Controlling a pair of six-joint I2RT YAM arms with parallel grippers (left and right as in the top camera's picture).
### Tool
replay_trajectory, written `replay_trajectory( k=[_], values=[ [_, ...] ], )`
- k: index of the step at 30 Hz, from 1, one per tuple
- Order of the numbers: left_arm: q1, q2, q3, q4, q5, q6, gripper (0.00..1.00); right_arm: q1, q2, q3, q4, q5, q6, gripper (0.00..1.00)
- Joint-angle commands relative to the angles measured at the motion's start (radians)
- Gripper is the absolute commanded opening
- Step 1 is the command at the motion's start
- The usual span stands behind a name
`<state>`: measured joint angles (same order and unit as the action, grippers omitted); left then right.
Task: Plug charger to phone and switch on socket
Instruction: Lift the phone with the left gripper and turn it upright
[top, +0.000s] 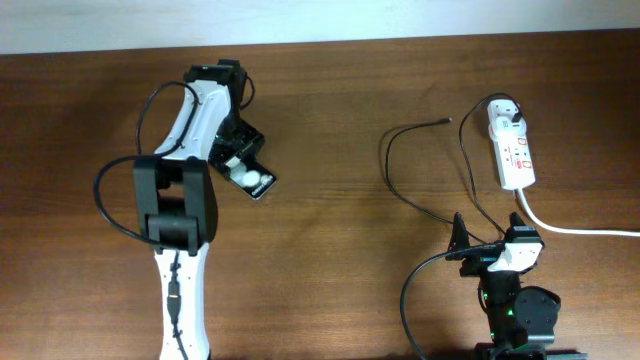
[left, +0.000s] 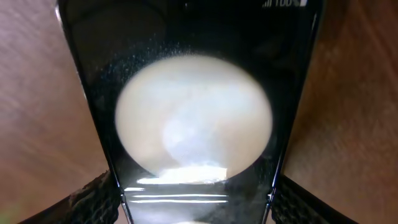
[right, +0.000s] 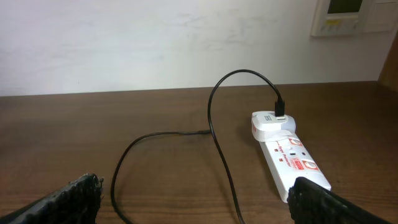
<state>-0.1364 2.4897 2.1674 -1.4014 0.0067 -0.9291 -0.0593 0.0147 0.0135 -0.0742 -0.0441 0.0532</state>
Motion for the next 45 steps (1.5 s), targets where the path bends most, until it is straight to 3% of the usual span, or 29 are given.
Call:
replay_trajectory(
  k=[1, 6, 9, 13, 15, 30, 40, 45],
  values=[
    [0.002, 0.006, 0.157, -0.098, -0.031, 0.019, 0.66, -0.008, -0.007, -0.008, 0.0, -0.008, 0.003, 0.99],
    [0.002, 0.006, 0.403, -0.28, -0.031, 0.045, 0.64, -0.008, -0.007, -0.008, 0.0, -0.008, 0.003, 0.99],
    [0.0, -0.018, 0.478, -0.287, -0.013, 0.124, 0.6, -0.008, -0.007, -0.008, 0.0, -0.008, 0.003, 0.99],
    [0.0, -0.098, 0.478, -0.287, 0.002, 0.169, 0.6, -0.008, -0.007, -0.008, 0.0, -0.008, 0.003, 0.99],
    [0.0, -0.219, 0.478, -0.287, 0.071, 0.273, 0.54, -0.008, -0.007, -0.008, 0.0, -0.008, 0.003, 0.99],
    [0.0, -0.614, 0.478, -0.287, 0.254, 0.431, 0.55, -0.008, -0.007, -0.008, 0.0, -0.008, 0.003, 0.99],
    [0.0, -0.888, 0.469, -0.286, 0.349, 0.464, 0.56, -0.008, -0.007, -0.008, 0.0, -0.008, 0.003, 0.99],
    [0.0, -1.114, 0.323, -0.287, 0.344, 0.464, 0.56, -0.008, -0.007, -0.008, 0.0, -0.008, 0.003, 0.99]
  ],
)
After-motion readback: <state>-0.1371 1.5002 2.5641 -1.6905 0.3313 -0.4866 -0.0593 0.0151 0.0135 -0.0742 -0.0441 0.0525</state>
